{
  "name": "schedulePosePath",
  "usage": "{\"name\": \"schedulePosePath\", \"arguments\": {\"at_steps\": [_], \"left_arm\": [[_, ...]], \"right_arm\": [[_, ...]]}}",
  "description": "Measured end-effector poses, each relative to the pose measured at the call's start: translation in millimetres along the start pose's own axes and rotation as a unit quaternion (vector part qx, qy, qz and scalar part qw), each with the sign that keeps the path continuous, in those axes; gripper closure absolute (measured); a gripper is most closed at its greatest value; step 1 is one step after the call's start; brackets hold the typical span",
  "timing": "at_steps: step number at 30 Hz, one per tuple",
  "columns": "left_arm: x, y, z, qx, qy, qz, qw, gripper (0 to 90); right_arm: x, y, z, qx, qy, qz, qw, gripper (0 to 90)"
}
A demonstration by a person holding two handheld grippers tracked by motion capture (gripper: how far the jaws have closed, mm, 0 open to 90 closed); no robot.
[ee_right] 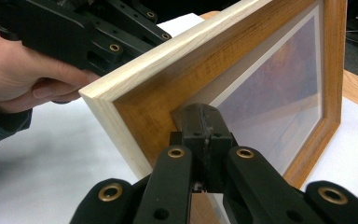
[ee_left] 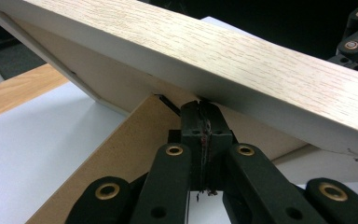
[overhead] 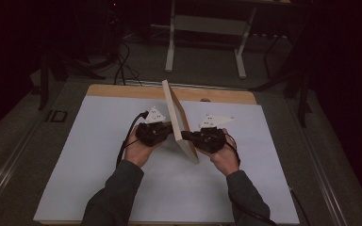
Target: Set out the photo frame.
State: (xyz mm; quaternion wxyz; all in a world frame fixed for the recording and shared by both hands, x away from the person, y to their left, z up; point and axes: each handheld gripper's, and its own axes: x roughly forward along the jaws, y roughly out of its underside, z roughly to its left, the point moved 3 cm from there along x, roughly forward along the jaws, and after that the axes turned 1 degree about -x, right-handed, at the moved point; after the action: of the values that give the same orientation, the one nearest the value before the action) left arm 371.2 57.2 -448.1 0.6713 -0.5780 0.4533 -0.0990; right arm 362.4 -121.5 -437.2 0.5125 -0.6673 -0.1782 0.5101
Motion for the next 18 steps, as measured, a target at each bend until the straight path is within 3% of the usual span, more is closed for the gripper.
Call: {"name": "schedulePosePath", "arguments": {"at_steps": [15, 18], "left_arm": [[-6.0, 1.1, 9.4, -0.013, -0.006, -0.002, 0.9999, 90.0], [-7.8, 1.6, 12.0, -0.023, -0.012, -0.005, 0.9996, 83.9]], "right_arm": [[11.0, -6.1, 8.6, -0.012, -0.006, 0.009, 0.9999, 90.0], [10.5, -5.9, 8.8, -0.014, -0.009, 0.01, 0.9998, 90.0]]}}
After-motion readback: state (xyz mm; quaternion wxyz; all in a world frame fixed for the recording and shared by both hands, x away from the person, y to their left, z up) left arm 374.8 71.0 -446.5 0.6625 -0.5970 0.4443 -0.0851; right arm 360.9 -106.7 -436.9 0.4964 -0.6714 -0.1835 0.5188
